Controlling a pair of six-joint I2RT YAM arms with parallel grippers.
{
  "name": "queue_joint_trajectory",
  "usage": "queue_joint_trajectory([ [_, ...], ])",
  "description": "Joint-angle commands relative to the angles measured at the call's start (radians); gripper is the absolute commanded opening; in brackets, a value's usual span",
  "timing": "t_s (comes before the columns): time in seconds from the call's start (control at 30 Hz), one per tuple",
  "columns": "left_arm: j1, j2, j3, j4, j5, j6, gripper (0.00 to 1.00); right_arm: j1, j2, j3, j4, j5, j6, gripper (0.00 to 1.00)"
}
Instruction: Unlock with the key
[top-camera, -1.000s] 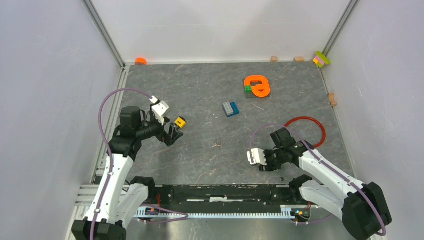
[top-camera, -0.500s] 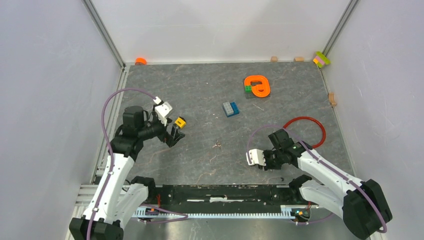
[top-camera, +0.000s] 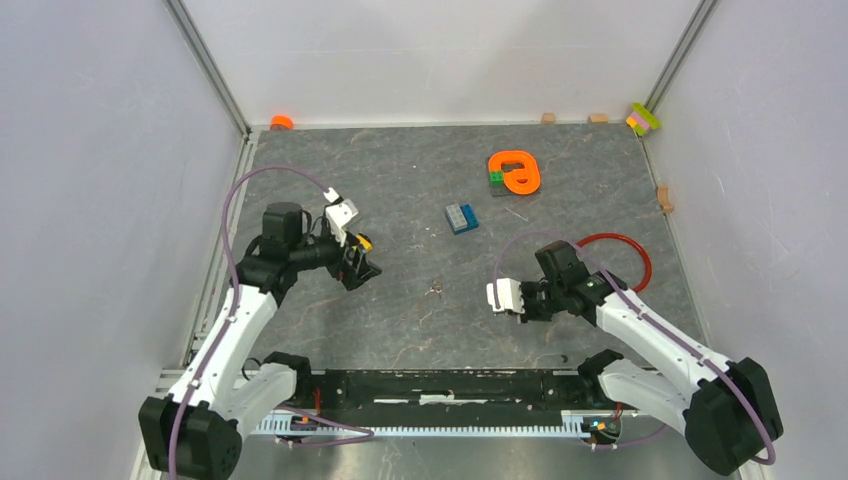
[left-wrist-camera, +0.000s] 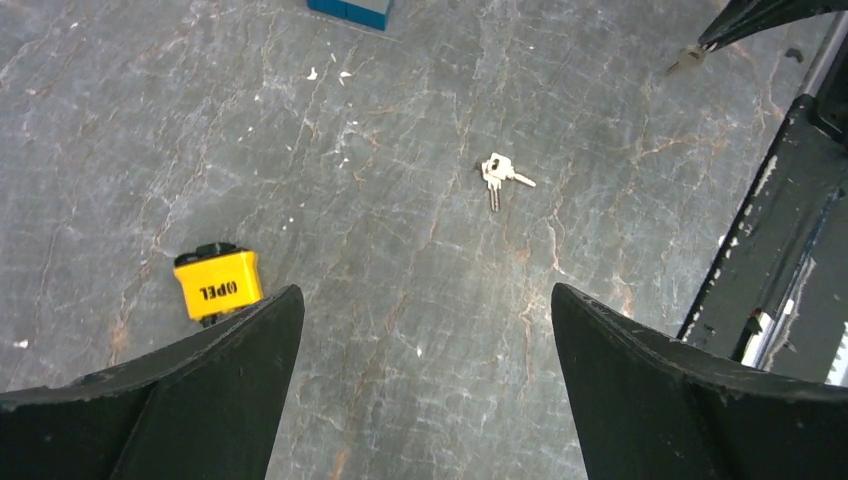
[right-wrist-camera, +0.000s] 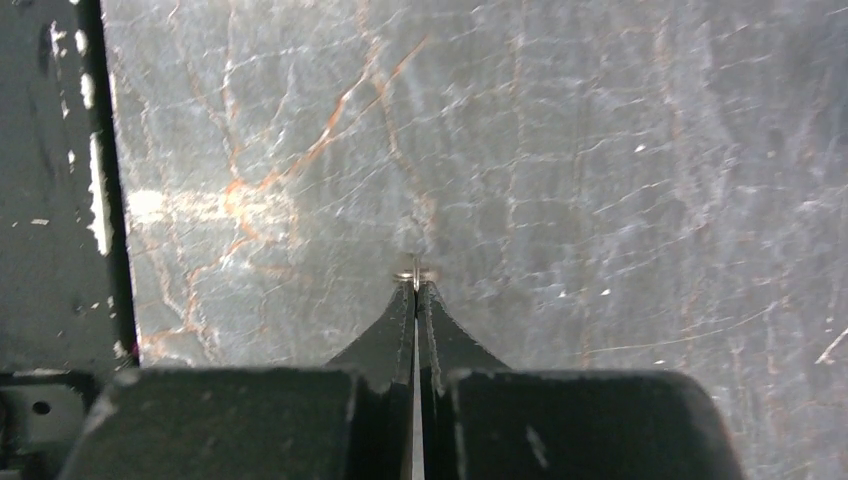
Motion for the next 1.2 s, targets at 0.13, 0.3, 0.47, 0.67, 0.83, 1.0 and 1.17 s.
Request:
queue_joint_trajectory([
  [0.13,-0.061,0.151,0.041,0.162,-0.354,-0.046,1.00,0.006,0.097,0.026,0.158,-0.016,0.064,0.01],
  [0.3,-0.061,0.335,0.135,0.014,-0.579,0.097,1.00,0.006,0.104,0.005,0.193,-0.016,0.079,0.03],
  [0.47,-0.065,0.472,0.170,0.004,-0.611,0.187,1.00,0.006,0.103,0.015,0.184,-0.019,0.096,0.09],
  [0.67,-0.076,0.608,0.221,0.030,-0.617,0.231,1.00,0.006,0.107,0.017,0.165,-0.015,0.101,0.14],
  [0.83,-0.083,0.664,0.257,0.046,-0.576,0.218,1.00,0.006,0.119,0.010,0.144,-0.010,0.102,0.23],
  [1.0,-0.101,0.735,0.286,0.056,-0.573,0.225,0.91,0.007,0.108,0.002,0.132,0.006,0.108,0.40],
  [1.17,-0.108,0.788,0.298,0.066,-0.576,0.226,0.81,0.005,0.072,0.005,0.117,0.009,0.116,0.54],
])
